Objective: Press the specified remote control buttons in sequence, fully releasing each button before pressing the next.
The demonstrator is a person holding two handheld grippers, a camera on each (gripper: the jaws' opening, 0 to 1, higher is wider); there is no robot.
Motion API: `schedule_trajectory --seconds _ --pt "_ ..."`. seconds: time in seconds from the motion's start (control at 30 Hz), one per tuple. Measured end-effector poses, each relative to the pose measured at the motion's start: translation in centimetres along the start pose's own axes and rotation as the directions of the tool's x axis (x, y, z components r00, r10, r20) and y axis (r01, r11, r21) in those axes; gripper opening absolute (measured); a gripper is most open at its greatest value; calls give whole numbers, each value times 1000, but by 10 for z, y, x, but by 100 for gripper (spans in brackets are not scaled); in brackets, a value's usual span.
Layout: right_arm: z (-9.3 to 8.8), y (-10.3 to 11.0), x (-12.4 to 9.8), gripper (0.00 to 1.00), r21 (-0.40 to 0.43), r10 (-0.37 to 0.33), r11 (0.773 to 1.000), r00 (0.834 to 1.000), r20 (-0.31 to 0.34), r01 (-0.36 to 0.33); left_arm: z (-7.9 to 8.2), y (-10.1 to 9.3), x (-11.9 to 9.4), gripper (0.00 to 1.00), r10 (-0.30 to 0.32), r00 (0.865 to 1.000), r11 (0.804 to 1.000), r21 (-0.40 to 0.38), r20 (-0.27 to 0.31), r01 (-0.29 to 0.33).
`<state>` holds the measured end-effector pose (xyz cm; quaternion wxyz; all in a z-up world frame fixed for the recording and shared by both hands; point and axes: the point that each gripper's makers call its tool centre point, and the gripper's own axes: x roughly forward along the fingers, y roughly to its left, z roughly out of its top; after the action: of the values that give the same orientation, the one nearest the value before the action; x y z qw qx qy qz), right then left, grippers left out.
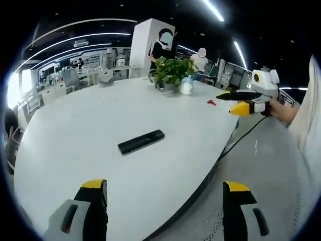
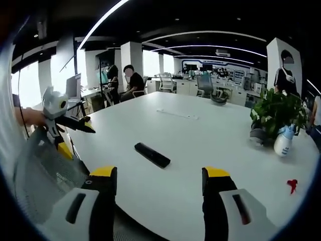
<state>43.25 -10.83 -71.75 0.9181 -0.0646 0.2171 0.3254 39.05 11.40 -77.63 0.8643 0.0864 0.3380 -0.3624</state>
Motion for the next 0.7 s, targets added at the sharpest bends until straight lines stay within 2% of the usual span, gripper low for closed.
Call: schedule_trajectory --seconds 0.07,0.23,0.33,0.4,0.57,0.7 --pt "-1 0 0 71 -1 3 1000 1000 -3 -3 -3 3 1 100 5 1000 999 35 -30 -4" --pt "-6 5 3 71 -48 10 999 999 -40 -12 2 12 8 99 -16 998 996 91 -54 21" --pt "-10 8 5 71 -96 10 995 998 -69 -17 3 18 11 89 -24 996 990 136 -83 36" --pt "-13 10 6 70 -121 12 992 996 -84 -22 6 22 16 91 -34 995 987 153 -93 48" --pt "-17 14 7 71 -175 12 984 993 -115 -32 13 27 29 91 -50 988 964 253 -147 86" --pt "-13 13 6 72 -192 1 981 996 -92 -19 21 33 41 91 -62 981 948 298 -184 116"
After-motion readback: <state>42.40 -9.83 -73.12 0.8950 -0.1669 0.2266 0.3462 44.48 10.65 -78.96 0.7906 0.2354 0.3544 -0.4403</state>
